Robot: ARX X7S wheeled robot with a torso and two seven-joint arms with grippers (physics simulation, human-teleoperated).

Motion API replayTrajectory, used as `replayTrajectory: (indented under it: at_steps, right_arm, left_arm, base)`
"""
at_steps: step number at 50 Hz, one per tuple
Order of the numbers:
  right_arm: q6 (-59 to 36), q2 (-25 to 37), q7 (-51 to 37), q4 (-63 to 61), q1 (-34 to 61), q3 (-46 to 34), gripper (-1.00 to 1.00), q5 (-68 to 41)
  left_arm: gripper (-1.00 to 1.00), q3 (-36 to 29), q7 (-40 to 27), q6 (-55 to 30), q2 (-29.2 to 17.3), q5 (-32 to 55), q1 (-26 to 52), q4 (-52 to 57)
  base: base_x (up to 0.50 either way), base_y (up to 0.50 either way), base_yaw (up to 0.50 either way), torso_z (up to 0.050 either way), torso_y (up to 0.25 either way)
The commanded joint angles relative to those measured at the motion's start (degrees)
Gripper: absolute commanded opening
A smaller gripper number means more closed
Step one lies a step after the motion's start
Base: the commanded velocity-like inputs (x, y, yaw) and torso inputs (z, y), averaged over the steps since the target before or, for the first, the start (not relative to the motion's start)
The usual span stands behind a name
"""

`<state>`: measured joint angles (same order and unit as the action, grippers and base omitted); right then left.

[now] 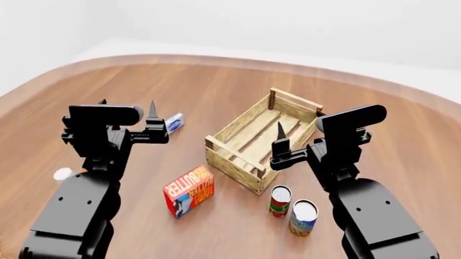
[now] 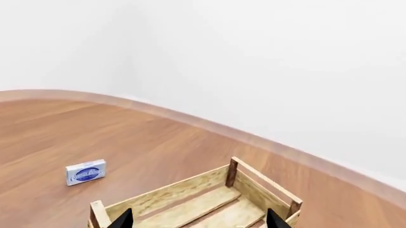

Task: Pick up the ketchup, and put it in the wooden tray.

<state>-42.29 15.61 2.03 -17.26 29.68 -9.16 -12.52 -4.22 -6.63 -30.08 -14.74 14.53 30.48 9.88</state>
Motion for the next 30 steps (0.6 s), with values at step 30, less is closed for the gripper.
replayTrajectory:
  at_steps: [30]
  right_arm:
    - [1.55, 0.80, -1.55, -1.85, -2.66, -1.86, 1.00, 0.54]
  left_arm:
    - [1.00, 18.34, -0.81, -4.21, -9.65, 7.46, -19.37, 18.93]
  base:
    - [0.36, 0.09, 0.00, 0.000, 0.001]
